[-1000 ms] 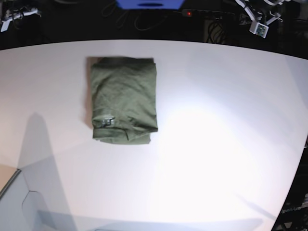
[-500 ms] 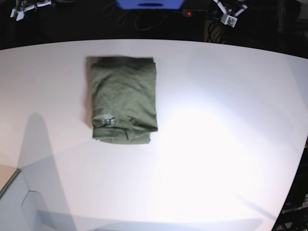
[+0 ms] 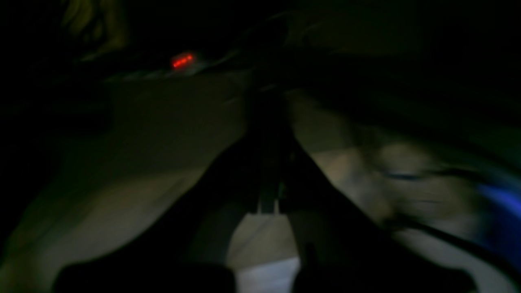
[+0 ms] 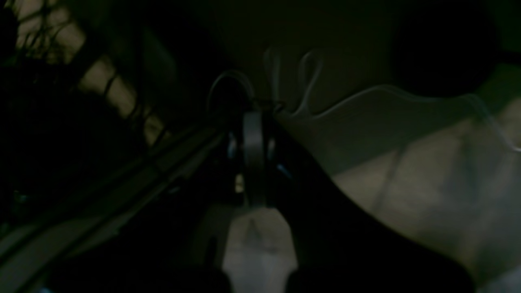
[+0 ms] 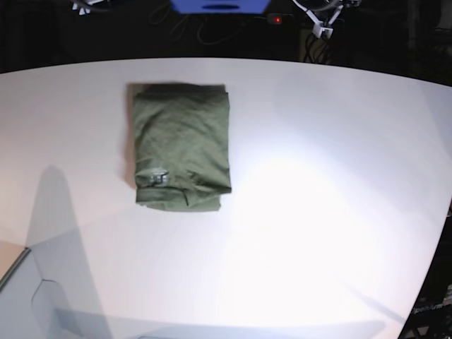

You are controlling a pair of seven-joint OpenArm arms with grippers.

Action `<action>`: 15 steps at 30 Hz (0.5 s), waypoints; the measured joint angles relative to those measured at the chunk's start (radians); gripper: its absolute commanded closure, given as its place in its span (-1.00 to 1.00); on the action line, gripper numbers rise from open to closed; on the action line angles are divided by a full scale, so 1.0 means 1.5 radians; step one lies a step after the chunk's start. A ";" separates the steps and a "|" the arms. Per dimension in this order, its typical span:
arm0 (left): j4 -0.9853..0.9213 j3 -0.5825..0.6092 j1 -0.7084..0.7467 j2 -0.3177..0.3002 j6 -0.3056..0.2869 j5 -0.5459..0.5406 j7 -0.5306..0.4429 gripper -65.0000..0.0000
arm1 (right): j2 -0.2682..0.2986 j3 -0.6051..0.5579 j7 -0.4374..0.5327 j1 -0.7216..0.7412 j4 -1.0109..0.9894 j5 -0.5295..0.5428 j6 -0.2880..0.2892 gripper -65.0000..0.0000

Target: Layout the t-shirt on the table in an organized manner, then fold the t-shirt properly

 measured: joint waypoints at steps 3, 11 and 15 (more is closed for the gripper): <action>-0.054 -0.001 -0.049 -0.002 0.103 0.029 0.000 0.99 | 0.023 -0.068 0.087 0.028 -0.106 -0.001 -0.006 1.00; -0.102 -0.002 -0.121 0.021 0.312 0.045 -0.008 0.99 | 0.007 -0.228 0.231 0.043 -0.188 0.004 -0.540 1.00; -0.104 -0.002 -0.114 0.031 0.327 0.046 -0.002 0.99 | -0.012 -0.231 0.271 0.060 -0.216 0.005 -0.643 1.00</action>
